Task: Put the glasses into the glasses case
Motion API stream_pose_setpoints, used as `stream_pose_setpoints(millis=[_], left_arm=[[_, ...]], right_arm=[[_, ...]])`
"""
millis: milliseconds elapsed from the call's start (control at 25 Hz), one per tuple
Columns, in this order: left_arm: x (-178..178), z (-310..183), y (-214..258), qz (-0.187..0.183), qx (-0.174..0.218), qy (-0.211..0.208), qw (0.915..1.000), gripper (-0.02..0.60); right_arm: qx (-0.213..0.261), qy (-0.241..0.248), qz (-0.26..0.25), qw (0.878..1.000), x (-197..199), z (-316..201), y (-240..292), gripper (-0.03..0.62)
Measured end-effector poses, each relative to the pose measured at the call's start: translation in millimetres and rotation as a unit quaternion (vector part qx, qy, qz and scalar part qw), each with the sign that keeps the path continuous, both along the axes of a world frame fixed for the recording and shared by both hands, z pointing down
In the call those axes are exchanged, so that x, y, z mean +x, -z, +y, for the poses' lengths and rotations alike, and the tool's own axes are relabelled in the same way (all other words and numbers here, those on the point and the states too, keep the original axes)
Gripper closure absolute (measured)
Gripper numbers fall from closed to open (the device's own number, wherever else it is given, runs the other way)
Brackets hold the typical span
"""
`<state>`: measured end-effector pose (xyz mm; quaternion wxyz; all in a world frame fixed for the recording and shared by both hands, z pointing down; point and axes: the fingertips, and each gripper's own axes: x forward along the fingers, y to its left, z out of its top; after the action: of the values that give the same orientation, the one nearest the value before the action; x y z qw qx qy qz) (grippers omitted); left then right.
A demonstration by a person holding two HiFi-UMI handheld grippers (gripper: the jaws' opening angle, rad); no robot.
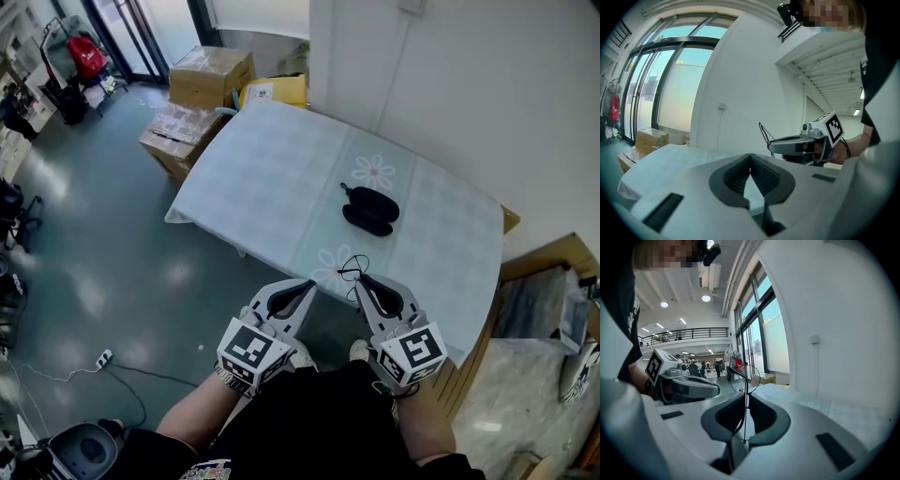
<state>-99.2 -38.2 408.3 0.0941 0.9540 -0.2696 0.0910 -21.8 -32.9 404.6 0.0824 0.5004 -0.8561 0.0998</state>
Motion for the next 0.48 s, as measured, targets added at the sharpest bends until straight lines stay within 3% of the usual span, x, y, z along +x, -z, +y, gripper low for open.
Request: stream_pose_setpoints(millis=[480], left_arm=[[14, -11, 1, 0.003, 0.002, 0.007, 1.0, 0.554]], right_arm=[[0.004, 0.008, 0.01, 1.0, 18, -18, 2, 0.545]])
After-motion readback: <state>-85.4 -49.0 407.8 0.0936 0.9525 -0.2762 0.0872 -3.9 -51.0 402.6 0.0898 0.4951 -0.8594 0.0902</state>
